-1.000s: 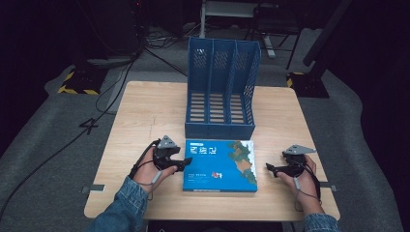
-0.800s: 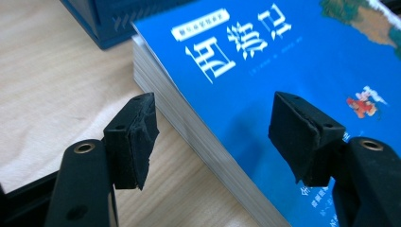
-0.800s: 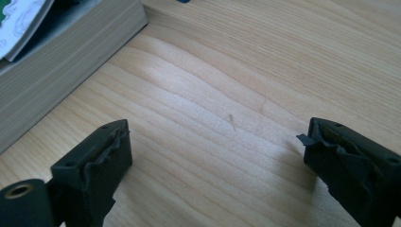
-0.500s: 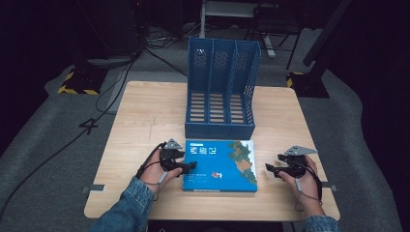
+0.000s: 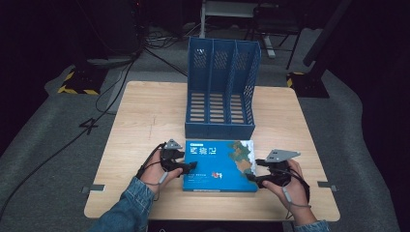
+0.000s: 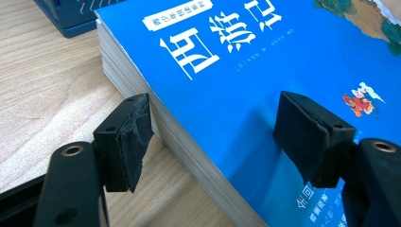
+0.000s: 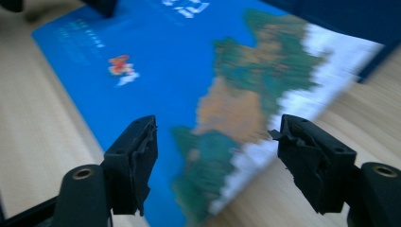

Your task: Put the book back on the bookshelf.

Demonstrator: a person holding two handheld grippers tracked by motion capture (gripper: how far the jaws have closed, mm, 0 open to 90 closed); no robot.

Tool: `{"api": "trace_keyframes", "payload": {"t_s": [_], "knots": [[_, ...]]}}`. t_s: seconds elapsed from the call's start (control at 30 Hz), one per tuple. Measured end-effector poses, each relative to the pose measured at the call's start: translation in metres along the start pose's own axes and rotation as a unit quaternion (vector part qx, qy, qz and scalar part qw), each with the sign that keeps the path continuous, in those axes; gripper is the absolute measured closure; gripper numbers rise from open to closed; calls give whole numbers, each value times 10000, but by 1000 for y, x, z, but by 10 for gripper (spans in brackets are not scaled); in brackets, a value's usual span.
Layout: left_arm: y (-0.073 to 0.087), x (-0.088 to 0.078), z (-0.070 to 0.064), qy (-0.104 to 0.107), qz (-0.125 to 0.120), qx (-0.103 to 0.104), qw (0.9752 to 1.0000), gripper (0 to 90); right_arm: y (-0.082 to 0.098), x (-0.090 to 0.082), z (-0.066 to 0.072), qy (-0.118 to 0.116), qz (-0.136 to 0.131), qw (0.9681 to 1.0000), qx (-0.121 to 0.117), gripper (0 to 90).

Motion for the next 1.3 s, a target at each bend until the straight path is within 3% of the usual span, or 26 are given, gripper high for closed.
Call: {"api": "trace_keyframes", "payload": {"t_s": [0.17,0.23,0.4,0.53,0.77,0.93,1.17,1.3], "knots": [[0,0,0,11,18,-27,10000,280,-6,14,26,-189,81,9994,-270,325],[0,0,0,1,6,-22,10000,278,-10,28,49,-253,173,9990,-331,352],[0,1,0,-8,4,-27,10000,277,-9,45,69,-141,308,9984,-460,385],[0,1,-1,-17,17,-17,10000,276,-9,53,71,-21,312,9981,-533,377],[0,0,-1,-77,21,-9,10000,277,-9,56,70,105,279,9988,-385,376],[-1,1,-2,-142,52,-69,9999,278,-8,59,72,452,432,9955,-709,371],[-2,0,-3,-292,42,-37,9996,295,-8,59,72,458,429,9954,-718,367],[-5,-4,-2,-425,9,77,9991,389,-8,59,72,443,430,9955,-721,367]]}}
Point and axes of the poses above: each handheld gripper's, and its own axes: x roughly forward along the jaws, y roughly out of its underside, z roughly to its left, the point moved 10 cm from there along x, roughly forward along the jaws, and after that the axes turned 4 degrees about -y, right-handed, at the moved point
